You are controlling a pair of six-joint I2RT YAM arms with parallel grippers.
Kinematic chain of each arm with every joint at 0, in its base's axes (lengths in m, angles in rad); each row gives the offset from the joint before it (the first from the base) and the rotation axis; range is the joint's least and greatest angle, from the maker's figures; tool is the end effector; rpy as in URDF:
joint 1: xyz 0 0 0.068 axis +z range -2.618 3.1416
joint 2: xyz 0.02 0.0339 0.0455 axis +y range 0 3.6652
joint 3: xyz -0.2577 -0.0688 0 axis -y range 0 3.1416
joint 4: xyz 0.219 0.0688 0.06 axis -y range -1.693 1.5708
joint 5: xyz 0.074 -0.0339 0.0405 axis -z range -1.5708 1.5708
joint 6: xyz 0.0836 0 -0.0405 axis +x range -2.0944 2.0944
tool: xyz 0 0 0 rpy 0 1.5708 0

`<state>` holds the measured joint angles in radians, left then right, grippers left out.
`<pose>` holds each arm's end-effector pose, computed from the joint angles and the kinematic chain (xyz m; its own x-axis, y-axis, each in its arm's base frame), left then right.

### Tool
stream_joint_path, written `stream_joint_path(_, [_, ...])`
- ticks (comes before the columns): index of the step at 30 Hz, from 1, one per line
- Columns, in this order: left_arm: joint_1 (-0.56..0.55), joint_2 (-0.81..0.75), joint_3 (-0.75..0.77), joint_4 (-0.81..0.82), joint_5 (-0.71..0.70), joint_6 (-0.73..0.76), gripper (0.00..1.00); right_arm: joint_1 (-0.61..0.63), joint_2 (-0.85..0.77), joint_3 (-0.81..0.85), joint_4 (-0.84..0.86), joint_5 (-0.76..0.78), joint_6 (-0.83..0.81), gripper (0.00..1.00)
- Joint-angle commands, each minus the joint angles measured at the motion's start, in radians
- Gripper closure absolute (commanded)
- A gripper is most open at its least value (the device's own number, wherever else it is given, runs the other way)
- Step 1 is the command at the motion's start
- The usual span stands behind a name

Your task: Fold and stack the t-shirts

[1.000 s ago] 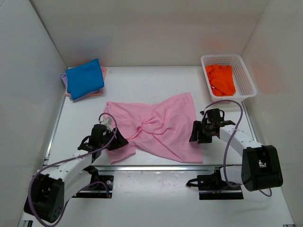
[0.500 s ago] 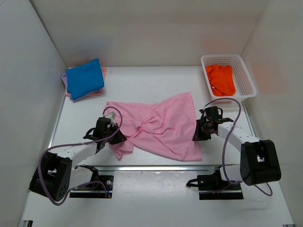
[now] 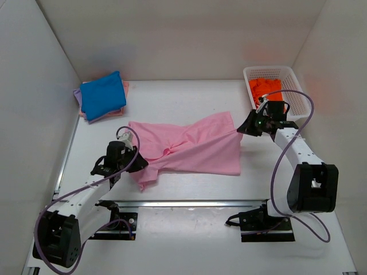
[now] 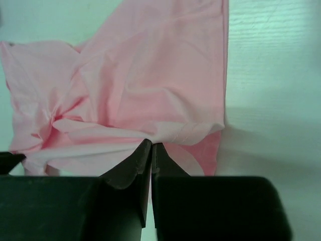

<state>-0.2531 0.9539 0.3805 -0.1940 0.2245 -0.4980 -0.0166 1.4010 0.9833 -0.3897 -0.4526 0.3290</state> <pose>0.1883 -0.0679 0.1473 -0.7812 -0.2789 -0.5585 0.0297 0.8770 -0.4796 0.3047 0.0315 0.2257 -0.7765 0.3035 -0.5522 -0.0386 0.8518 0.5224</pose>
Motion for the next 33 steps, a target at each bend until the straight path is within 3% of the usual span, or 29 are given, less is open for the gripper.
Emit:
stream_joint_path(1, [0.014, -0.062, -0.037, -0.045, 0.004, 0.012, 0.66, -0.032, 0.019, 0.031, 0.121, 0.048, 0.076, 0.97])
stream_joint_path(3, [0.021, -0.089, -0.038, -0.059, 0.006, 0.012, 0.66, -0.045, 0.035, 0.046, 0.14, 0.101, 0.084, 0.89])
stream_joint_path(5, [0.028, -0.116, -0.031, -0.077, 0.003, 0.024, 0.57, -0.054, 0.059, 0.061, 0.129, 0.121, 0.064, 0.82])
stream_joint_path(6, [0.031, -0.163, -0.026, -0.103, 0.013, 0.018, 0.47, -0.052, 0.041, 0.055, 0.102, 0.126, 0.044, 0.73])
stream_joint_path(15, [-0.067, -0.218, 0.005, -0.242, 0.004, -0.023, 0.46, 0.036, -0.141, -0.139, -0.133, 0.236, 0.018, 0.57])
stream_joint_path(19, [-0.107, -0.209, -0.026, -0.228, -0.007, -0.06, 0.45, 0.064, -0.166, -0.236, -0.178, 0.264, 0.031, 0.5])
stream_joint_path(21, [-0.113, -0.181, -0.037, -0.211, -0.016, -0.053, 0.44, 0.079, -0.165, -0.256, -0.201, 0.262, 0.039, 0.49])
stream_joint_path(24, [-0.152, -0.115, -0.04, -0.179, -0.037, -0.062, 0.35, 0.101, -0.169, -0.282, -0.221, 0.275, 0.051, 0.45])
stream_joint_path(31, [-0.164, -0.014, -0.091, -0.062, -0.027, -0.074, 0.36, 0.196, -0.12, -0.369, -0.163, 0.29, 0.1, 0.45])
stream_joint_path(33, [-0.149, -0.014, -0.081, -0.067, -0.034, -0.067, 0.36, 0.211, -0.085, -0.388, -0.122, 0.282, 0.114, 0.51])
